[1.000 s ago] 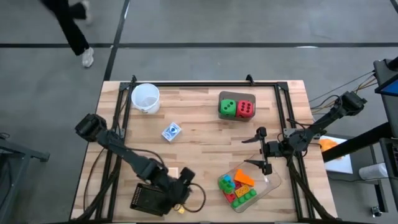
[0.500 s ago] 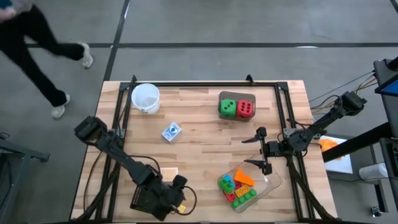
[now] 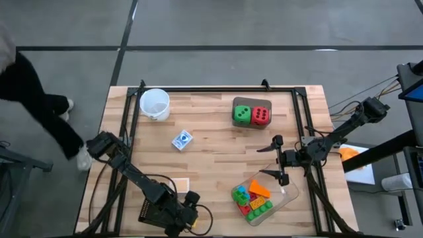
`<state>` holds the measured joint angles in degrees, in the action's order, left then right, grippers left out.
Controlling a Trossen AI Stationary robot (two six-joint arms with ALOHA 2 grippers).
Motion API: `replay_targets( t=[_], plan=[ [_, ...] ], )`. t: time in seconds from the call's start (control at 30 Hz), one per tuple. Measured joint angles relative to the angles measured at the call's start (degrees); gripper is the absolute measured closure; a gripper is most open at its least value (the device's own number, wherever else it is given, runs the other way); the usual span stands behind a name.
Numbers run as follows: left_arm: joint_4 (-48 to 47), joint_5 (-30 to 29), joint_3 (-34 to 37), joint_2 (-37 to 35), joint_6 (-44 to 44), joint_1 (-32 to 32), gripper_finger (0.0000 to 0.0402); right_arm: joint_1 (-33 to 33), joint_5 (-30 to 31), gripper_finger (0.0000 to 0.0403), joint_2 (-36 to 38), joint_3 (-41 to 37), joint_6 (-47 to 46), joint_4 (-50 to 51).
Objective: Pick & Place Toys
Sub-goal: Put the yellow game piece into the transparent bin
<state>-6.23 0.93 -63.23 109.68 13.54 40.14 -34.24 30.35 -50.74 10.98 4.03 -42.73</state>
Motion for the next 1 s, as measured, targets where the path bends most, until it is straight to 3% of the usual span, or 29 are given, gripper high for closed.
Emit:
replay_targets(
  t=[0.3,0.47,0.6,0.77,1.0],
  plan=[
    [-4.12,0.1,-2.79,4.2,-0.18,0.34,0.0151,0.0,0.02,0.0046,0.05,0.04,0.0,-0.03],
    [-4.16,-3.8,-2.97,4.75,-2.07,0.5,0.0153,0.0,0.02,0.0046,-0.01,0.04,-0.02,-0.04],
    [-4.17,-7.18,-2.97,4.79,-4.66,0.38,0.0185,0.0,0.02,0.0046,-0.01,0.04,-0.02,-0.06],
    [-4.15,-8.09,-2.97,4.79,-6.17,0.29,0.0266,0.0,0.02,0.0046,-0.01,0.04,-0.02,-0.06],
    [-4.1,-8.24,-2.97,4.79,-7.76,0.17,0.0267,0.02,0.02,0.0046,-0.01,0.04,-0.02,-0.06]
  ],
)
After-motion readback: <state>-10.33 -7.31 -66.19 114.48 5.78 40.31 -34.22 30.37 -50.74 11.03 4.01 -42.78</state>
